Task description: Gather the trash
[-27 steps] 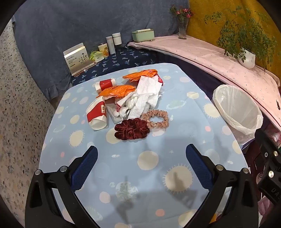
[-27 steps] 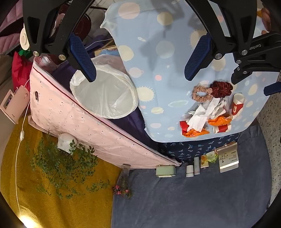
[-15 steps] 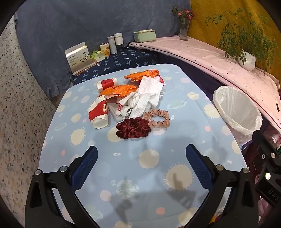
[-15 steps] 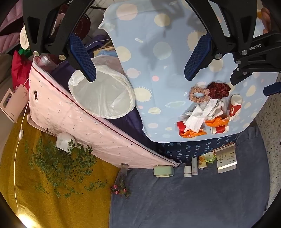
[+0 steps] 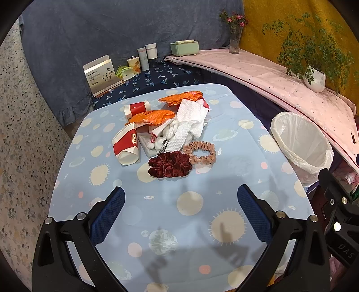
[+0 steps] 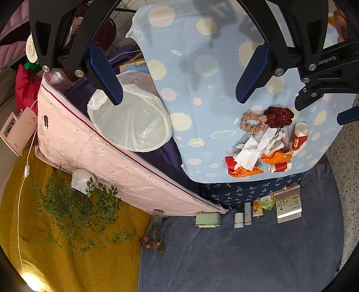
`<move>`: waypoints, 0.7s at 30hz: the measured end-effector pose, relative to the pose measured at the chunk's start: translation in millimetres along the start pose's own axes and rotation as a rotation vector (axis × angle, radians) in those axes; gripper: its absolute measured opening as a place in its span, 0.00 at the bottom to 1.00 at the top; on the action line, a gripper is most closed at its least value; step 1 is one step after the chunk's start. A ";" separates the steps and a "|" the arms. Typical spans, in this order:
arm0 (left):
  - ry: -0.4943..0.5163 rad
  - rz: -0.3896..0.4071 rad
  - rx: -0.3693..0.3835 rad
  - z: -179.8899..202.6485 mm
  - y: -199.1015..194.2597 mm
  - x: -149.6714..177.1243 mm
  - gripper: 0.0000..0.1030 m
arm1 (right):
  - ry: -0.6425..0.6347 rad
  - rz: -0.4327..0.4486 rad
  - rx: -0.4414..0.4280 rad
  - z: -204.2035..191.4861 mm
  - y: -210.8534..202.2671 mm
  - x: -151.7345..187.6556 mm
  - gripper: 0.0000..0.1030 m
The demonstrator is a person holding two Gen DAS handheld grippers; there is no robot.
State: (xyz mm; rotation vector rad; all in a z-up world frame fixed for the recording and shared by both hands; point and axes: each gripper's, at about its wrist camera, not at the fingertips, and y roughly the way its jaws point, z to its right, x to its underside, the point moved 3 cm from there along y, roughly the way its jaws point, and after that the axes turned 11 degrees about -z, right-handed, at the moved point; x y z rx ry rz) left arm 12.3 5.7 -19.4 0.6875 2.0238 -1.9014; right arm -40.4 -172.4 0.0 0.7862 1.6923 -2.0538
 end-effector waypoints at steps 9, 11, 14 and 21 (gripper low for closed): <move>0.001 0.005 -0.001 0.8 -0.4 0.5 0.93 | 0.001 0.000 0.000 -0.3 0.0 0.1 0.93; 0.002 0.004 0.000 0.6 -0.2 0.2 0.93 | 0.001 0.000 0.001 -0.6 0.1 -0.1 0.93; 0.001 0.004 -0.001 0.7 -0.4 0.3 0.93 | 0.000 -0.001 0.001 -0.5 -0.2 -0.2 0.93; 0.000 0.006 -0.001 -0.1 -0.2 -0.4 0.93 | 0.000 0.000 0.001 -0.7 -0.3 0.1 0.93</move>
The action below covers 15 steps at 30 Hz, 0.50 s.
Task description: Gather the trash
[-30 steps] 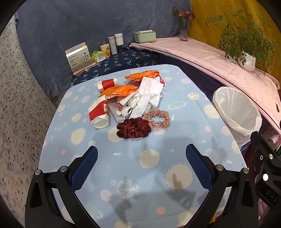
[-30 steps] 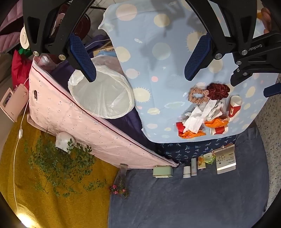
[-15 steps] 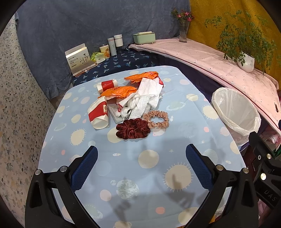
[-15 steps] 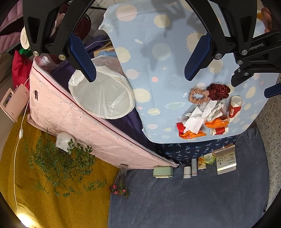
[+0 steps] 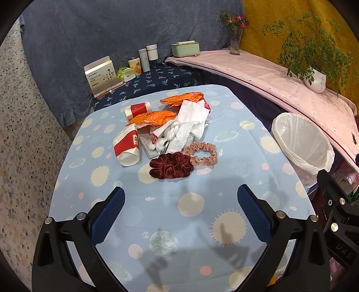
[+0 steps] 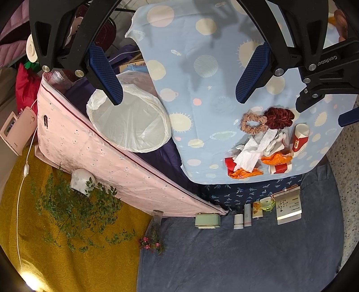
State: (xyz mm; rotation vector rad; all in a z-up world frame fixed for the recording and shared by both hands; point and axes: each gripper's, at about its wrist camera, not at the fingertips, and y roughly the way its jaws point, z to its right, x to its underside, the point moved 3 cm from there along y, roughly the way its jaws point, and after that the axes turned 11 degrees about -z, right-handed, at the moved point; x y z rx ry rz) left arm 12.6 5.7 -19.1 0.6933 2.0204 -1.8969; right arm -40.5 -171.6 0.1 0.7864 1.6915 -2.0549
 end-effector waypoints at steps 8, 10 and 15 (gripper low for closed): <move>0.001 0.000 0.001 -1.0 0.1 -0.5 0.93 | -0.008 0.002 0.001 -2.5 2.5 0.8 0.93; 0.001 0.000 0.001 -1.0 0.1 -0.5 0.93 | -0.007 0.003 0.002 -2.2 2.8 0.9 0.93; 0.003 0.000 0.001 -0.9 0.4 -0.6 0.93 | -0.006 0.004 0.005 -2.5 2.2 0.1 0.93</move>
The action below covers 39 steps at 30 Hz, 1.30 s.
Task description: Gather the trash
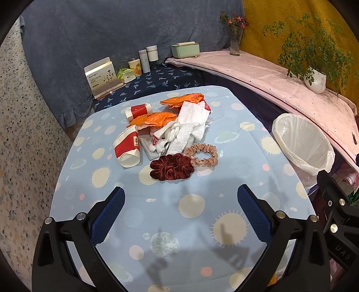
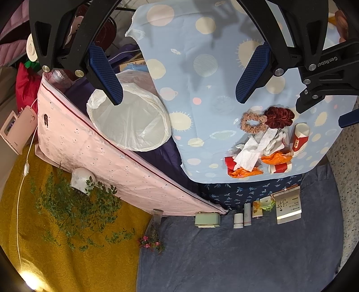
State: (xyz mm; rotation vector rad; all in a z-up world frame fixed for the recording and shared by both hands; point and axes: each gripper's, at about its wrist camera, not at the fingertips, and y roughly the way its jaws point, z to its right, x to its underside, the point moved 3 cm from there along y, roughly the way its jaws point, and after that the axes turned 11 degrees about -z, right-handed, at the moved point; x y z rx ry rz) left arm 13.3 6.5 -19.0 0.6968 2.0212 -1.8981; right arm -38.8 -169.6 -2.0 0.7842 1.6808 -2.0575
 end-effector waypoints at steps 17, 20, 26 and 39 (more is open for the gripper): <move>-0.001 0.001 0.000 -0.3 0.4 -0.8 0.93 | 0.008 -0.001 0.005 3.9 0.9 0.2 0.93; -0.001 0.001 -0.001 -0.1 0.4 -0.8 0.93 | 0.008 -0.002 0.004 3.9 0.8 0.3 0.93; -0.002 0.002 0.000 -1.2 1.0 -2.4 0.93 | 0.008 -0.004 0.004 4.0 1.6 0.7 0.93; 0.000 0.005 0.004 -1.7 1.8 -4.3 0.93 | 0.006 -0.007 0.005 2.8 3.4 1.6 0.93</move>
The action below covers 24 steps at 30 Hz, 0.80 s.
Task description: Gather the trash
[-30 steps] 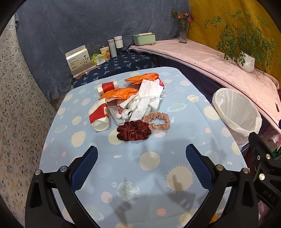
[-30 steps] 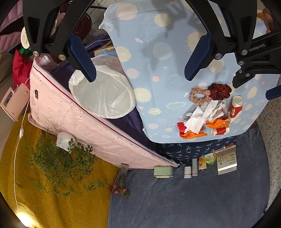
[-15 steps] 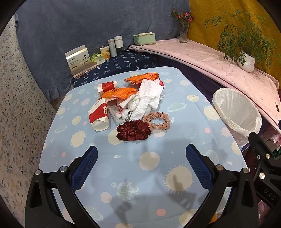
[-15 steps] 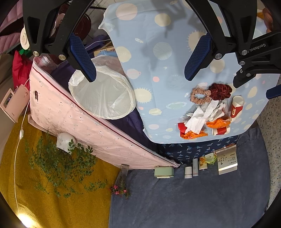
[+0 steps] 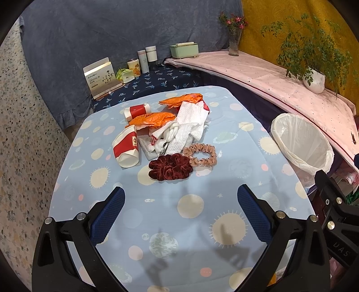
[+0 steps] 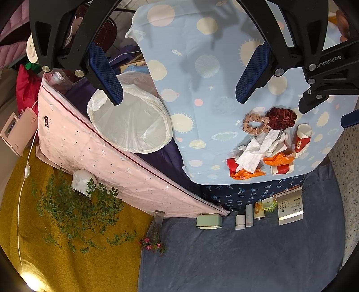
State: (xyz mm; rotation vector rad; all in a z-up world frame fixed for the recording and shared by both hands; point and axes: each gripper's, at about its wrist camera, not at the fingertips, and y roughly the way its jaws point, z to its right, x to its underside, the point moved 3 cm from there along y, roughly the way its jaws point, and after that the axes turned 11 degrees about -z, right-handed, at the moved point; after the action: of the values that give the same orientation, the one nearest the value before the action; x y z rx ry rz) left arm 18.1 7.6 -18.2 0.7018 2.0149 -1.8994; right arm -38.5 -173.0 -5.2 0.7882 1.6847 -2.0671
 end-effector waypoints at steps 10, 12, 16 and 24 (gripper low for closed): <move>-0.011 -0.003 0.006 -1.2 3.4 5.6 0.93 | 0.002 0.007 0.007 -0.2 0.8 -0.3 0.93; -0.012 -0.006 0.013 -1.6 4.6 5.8 0.93 | 0.005 0.009 0.009 -0.1 0.7 -0.7 0.93; 0.007 0.003 0.041 -1.2 6.8 3.3 0.93 | 0.024 0.012 0.009 1.2 3.0 -3.7 0.93; -0.064 0.024 0.126 -29.0 25.8 -14.3 0.93 | 0.057 0.005 0.001 -5.3 22.7 -15.5 0.93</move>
State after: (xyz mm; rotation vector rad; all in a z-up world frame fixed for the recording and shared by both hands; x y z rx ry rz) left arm 47.3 34.4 -29.9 0.6842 1.8539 -2.0223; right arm -11.9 -174.1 -13.8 0.8585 1.7097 -2.0610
